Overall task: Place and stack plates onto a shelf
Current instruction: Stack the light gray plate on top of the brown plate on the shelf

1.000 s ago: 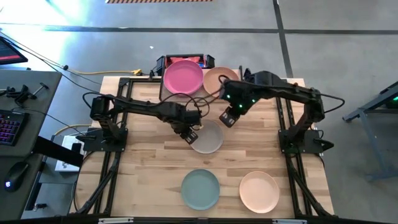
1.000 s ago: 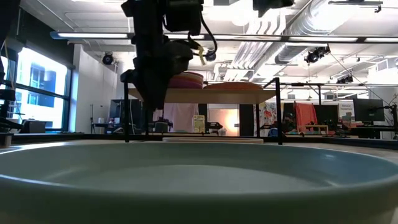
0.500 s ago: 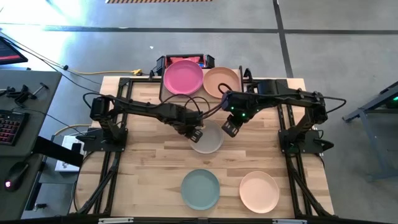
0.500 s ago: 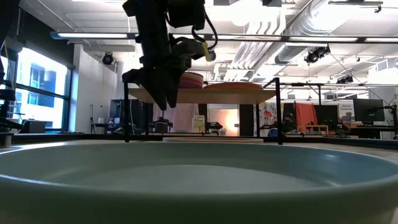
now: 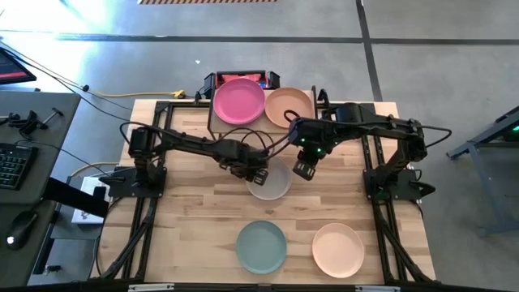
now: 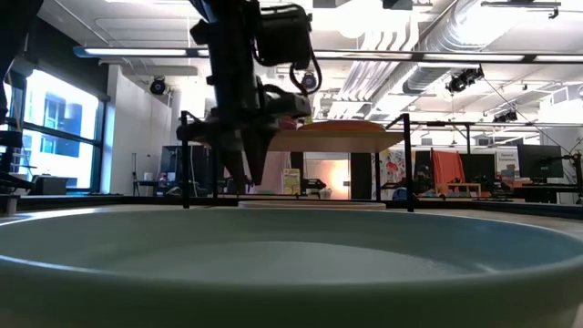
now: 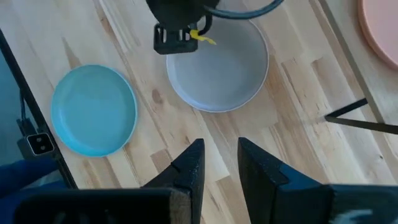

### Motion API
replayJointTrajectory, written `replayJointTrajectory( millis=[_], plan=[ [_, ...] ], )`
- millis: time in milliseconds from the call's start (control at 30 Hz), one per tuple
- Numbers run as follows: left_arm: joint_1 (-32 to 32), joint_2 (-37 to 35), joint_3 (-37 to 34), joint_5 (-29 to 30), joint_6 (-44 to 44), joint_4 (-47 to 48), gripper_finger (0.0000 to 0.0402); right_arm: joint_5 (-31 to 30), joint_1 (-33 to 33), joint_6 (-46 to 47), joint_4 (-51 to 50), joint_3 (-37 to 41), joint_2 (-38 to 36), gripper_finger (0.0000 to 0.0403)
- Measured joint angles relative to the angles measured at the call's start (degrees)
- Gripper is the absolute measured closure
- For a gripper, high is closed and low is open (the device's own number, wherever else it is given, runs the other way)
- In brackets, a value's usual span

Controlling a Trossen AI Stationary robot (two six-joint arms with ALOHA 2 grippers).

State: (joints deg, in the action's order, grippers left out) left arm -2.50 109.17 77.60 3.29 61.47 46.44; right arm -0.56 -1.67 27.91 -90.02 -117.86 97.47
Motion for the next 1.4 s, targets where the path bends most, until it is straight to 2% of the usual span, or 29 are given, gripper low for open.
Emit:
replayJointTrajectory(
  millis=[467, 767, 900, 1100, 1400],
  plan=[
    [-0.48, 5.64, 0.0, -0.13, 2.99, -0.37, 0.0303, 0.3, 0.0, -2.91, 0.0, 0.0, 0.0, 0.033],
    [-0.48, 6.4, 0.0, -0.19, 2.96, -2.66, 0.0304, 0.63, 0.0, -4.59, 0.0, 0.0, 0.0, 0.033],
    [-0.48, 6.4, 0.0, -0.28, 1.32, -2.65, 0.0328, 0.68, 0.0, -5.48, 0.01, 0.0, -0.05, 0.033],
    [-0.5, 6.33, 0.04, -1.64, -1.79, -2.93, 0.0391, 0.79, 0.0, -5.48, 0.0, 0.0, -0.11, 0.033],
    [0.08, 5.83, 0.07, -2.63, -5.27, -2.71, 0.0398, 0.8, 0.0, -4.44, 0.0, 0.0, -0.13, 0.033]
  ],
)
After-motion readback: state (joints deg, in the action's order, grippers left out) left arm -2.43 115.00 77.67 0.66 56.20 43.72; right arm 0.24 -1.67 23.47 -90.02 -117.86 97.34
